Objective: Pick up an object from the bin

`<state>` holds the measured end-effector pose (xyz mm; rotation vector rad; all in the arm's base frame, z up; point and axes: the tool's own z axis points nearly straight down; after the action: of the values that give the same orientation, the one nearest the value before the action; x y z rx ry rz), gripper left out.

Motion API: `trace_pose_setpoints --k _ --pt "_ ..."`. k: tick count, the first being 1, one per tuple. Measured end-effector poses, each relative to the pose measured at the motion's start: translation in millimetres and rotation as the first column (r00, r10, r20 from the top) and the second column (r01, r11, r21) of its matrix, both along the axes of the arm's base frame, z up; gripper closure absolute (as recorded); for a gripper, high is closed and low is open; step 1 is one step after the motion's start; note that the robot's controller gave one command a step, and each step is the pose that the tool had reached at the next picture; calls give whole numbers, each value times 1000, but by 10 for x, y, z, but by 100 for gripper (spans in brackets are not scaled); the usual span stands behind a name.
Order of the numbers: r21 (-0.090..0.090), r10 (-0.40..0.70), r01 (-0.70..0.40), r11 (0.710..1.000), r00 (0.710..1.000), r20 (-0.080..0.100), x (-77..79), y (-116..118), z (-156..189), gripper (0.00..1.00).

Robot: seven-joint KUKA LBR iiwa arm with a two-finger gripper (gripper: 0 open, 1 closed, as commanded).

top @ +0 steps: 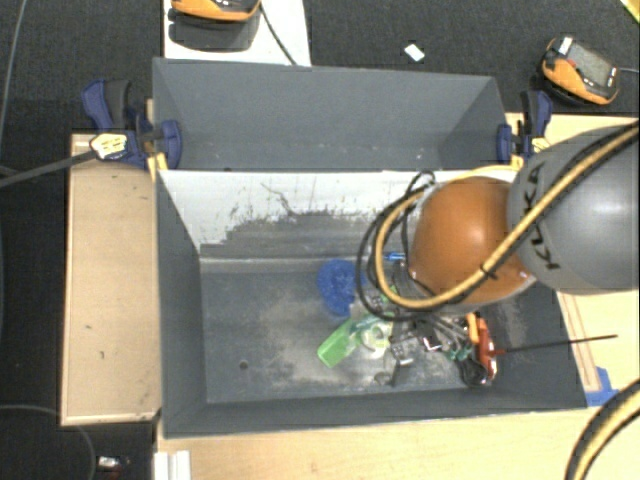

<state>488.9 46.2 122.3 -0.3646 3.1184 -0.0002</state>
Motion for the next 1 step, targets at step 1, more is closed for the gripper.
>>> trace_pose_setpoints --k 1 --pt "-1 289 -289 957 957 11 236 -171 -431 0"
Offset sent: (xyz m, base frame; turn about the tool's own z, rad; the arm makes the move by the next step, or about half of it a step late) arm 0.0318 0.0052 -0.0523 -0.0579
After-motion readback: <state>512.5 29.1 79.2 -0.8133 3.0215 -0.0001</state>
